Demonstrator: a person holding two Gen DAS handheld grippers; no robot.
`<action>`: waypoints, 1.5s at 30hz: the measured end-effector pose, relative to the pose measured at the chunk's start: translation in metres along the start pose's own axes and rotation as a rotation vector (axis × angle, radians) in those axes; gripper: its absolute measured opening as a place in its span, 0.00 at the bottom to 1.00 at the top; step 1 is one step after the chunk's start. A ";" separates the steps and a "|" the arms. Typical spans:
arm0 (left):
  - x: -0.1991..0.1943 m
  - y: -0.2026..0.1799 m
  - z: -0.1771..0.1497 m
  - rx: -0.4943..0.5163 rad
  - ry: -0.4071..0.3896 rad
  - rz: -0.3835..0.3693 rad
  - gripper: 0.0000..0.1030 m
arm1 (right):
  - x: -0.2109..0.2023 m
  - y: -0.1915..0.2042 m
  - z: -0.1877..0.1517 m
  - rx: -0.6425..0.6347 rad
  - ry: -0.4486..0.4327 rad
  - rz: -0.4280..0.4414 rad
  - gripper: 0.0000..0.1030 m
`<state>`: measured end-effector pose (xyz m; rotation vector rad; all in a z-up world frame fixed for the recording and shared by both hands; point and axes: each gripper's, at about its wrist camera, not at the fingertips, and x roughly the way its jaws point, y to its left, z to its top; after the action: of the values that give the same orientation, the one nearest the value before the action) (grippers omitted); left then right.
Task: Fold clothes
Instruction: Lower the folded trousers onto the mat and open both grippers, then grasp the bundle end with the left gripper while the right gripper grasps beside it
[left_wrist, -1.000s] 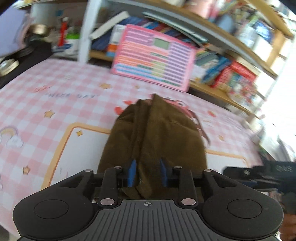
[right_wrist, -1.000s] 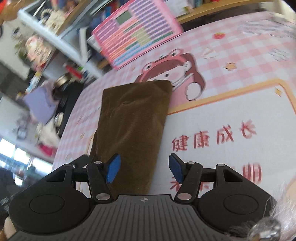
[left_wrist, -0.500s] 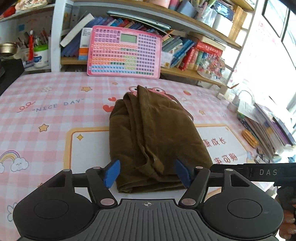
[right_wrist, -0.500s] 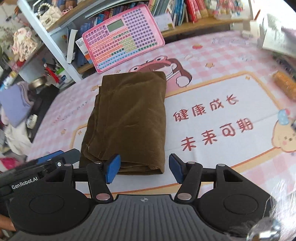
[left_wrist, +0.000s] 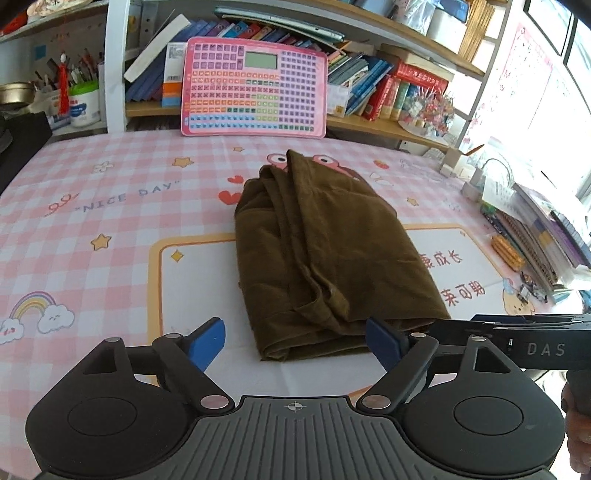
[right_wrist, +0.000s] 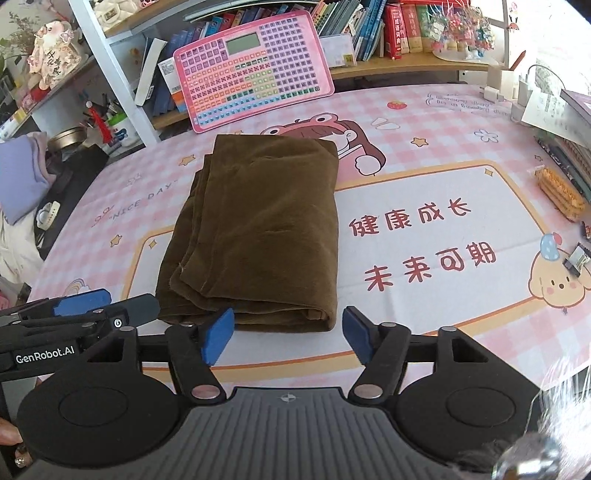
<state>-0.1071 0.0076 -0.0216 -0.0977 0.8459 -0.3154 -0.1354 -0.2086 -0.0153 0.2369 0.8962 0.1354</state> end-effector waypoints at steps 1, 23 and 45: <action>0.000 0.001 0.000 0.000 0.006 0.002 0.83 | 0.000 0.001 -0.001 0.001 0.002 0.000 0.64; 0.015 0.041 0.009 -0.201 0.016 -0.028 0.83 | 0.008 -0.017 0.003 0.139 0.017 0.010 0.68; 0.081 0.038 0.037 -0.304 0.107 -0.075 0.27 | 0.084 -0.035 0.047 0.216 0.164 0.162 0.36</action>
<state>-0.0209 0.0166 -0.0632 -0.3989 0.9937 -0.2620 -0.0464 -0.2317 -0.0596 0.5060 1.0555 0.2110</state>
